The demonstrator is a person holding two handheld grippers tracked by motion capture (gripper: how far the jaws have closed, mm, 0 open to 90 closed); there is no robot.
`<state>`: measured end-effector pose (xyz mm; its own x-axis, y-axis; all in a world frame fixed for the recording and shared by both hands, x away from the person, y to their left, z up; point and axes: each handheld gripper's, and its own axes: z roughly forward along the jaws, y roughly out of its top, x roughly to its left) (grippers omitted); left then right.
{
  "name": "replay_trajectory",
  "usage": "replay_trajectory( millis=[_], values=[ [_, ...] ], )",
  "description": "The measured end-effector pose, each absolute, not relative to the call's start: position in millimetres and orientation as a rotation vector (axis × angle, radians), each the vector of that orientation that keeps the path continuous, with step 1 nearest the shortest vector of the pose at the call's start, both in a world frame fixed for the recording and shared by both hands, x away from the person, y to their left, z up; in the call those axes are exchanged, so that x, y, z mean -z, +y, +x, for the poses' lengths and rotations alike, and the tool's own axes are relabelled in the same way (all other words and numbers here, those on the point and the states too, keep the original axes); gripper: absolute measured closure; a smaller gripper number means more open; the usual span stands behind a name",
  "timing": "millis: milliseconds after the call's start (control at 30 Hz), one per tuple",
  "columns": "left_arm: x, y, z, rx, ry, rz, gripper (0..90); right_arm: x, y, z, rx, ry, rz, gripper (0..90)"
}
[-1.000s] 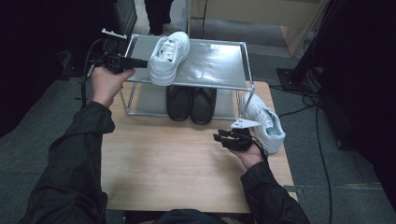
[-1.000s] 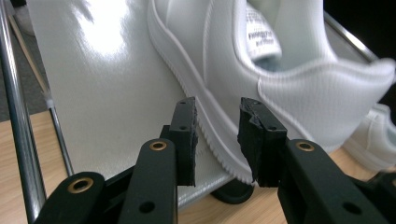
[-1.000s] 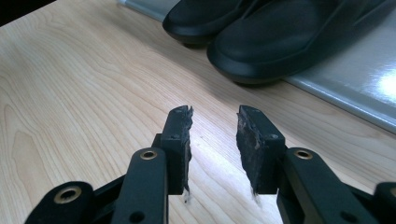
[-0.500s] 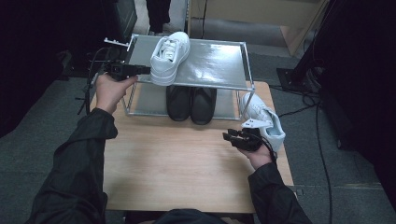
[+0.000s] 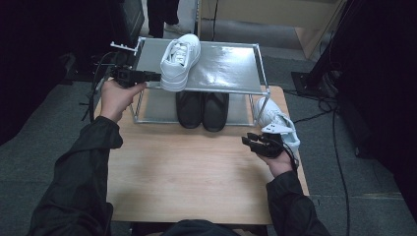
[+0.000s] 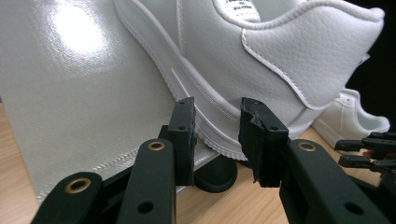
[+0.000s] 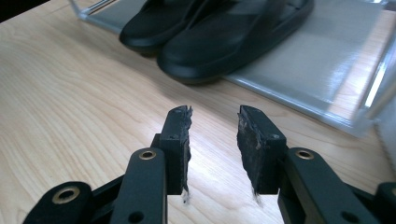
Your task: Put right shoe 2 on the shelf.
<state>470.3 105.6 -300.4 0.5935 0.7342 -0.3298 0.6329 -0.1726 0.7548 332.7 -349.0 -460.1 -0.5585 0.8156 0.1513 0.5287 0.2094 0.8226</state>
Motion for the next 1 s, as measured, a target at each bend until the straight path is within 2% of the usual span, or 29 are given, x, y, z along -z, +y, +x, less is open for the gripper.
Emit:
replay_trajectory(
  millis=[167,300,733,1000],
  values=[
    [305.7,110.0,468.6,-0.139,1.102,1.909,60.1,456.2,-365.2,329.6,-1.260,2.137,1.282,62.9],
    [298.9,115.3,463.5,-0.156,1.078,1.871,56.7,450.2,-380.0,327.2,-1.253,2.093,1.301,63.0],
    [294.3,114.7,452.8,-0.163,1.043,1.887,49.3,434.4,-429.6,326.2,-1.136,1.959,1.389,64.5],
    [290.2,115.4,443.0,-0.119,1.051,1.818,45.8,438.9,-430.2,329.6,-1.062,1.947,1.445,65.5]
  ],
)
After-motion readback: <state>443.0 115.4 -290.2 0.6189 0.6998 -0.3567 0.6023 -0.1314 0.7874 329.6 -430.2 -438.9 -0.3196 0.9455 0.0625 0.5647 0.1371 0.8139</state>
